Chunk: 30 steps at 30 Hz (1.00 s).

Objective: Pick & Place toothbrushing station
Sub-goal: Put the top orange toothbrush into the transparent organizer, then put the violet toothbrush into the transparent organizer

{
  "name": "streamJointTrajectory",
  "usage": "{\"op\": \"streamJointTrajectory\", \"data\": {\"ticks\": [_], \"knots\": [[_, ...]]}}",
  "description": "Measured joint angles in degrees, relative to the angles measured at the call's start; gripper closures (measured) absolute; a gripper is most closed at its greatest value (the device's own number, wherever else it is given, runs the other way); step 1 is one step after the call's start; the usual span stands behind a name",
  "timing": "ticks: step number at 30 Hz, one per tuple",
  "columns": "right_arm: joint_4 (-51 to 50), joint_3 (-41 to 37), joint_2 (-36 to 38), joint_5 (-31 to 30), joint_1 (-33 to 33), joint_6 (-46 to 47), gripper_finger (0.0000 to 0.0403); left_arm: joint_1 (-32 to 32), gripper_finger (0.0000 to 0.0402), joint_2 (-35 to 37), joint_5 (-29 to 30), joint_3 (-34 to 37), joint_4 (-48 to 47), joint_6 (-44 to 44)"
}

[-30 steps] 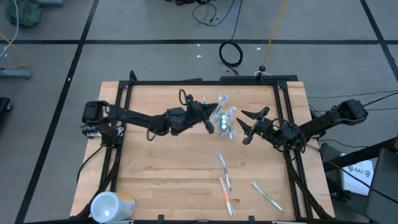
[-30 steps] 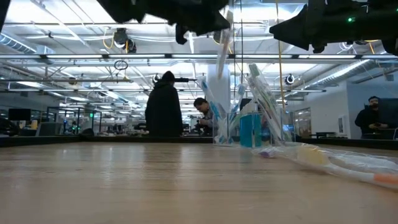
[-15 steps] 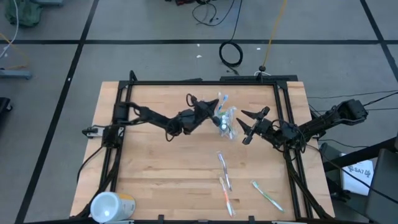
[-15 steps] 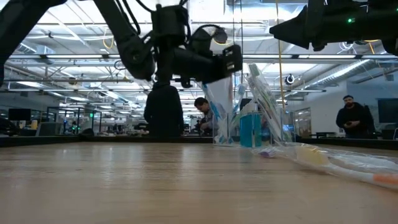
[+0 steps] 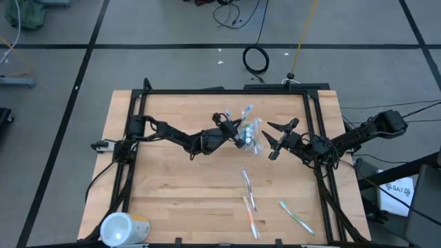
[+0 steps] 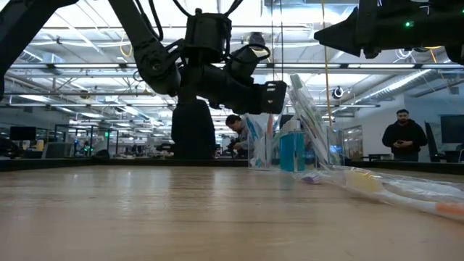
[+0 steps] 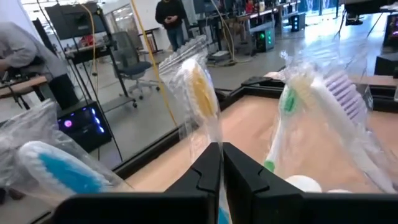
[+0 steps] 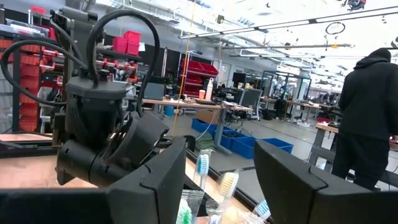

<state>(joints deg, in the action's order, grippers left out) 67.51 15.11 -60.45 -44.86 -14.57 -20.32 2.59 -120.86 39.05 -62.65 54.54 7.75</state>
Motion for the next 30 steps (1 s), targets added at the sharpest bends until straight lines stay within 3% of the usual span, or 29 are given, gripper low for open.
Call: {"op": "streamJointTrajectory", "data": {"ticks": [8, 22, 30], "knots": [[-0.02, 0.0, 0.0, 0.0, 0.02, 0.07, 0.022, 0.0, 0.0393, 0.04, 0.0, -0.02, -0.98, 1.06], [-0.49, 0.0, 0.02, -0.04, 0.01, 0.04, 0.022, -1.41, 0.0246, 7.36, 0.01, -0.2, -15.2, -3.76], [-0.58, 0.0, 0.02, -0.03, 0.02, 0.07, 0.022, -5.82, 0.0223, 16.89, -1.11, -0.22, -26.84, -6.79]]}}
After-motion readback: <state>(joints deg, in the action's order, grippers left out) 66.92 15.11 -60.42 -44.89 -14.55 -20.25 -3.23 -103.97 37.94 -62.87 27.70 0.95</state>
